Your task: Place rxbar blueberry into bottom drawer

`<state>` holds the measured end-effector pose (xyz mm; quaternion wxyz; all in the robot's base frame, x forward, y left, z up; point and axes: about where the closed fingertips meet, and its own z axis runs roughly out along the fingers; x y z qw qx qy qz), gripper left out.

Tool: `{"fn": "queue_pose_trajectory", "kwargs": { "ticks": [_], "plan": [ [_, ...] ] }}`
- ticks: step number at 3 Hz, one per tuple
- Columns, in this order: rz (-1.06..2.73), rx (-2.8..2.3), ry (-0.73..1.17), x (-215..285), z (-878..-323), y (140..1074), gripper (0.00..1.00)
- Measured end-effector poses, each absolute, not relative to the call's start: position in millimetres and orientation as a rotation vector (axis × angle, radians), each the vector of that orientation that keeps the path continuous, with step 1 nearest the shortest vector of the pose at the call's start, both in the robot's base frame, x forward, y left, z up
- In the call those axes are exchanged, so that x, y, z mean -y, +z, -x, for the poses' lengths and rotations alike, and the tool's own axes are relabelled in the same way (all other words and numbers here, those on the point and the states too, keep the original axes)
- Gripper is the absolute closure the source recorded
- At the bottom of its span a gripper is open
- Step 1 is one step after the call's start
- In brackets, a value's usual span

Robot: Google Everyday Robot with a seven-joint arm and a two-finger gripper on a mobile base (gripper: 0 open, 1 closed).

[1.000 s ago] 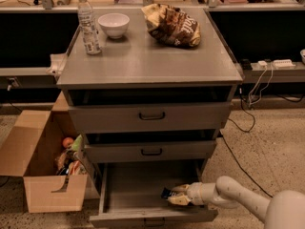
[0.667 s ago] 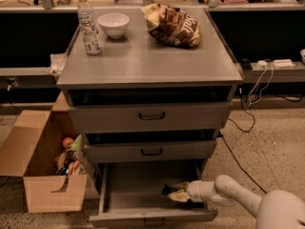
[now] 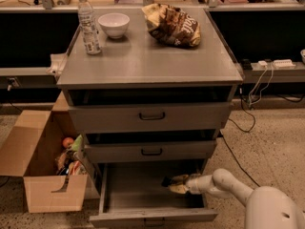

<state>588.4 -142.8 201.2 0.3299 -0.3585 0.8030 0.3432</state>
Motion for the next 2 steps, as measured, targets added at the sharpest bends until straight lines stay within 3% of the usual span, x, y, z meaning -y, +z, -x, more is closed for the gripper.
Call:
{"fn": "queue_pose_trajectory", "kwargs": {
  "ticks": [1, 2],
  "plan": [
    [0.937, -2.084, 0.888, 145.4, -601.2, 204.0, 0.03],
    [0.923, -2.056, 0.889, 148.7, -606.6, 209.6, 0.00]
  ]
}}
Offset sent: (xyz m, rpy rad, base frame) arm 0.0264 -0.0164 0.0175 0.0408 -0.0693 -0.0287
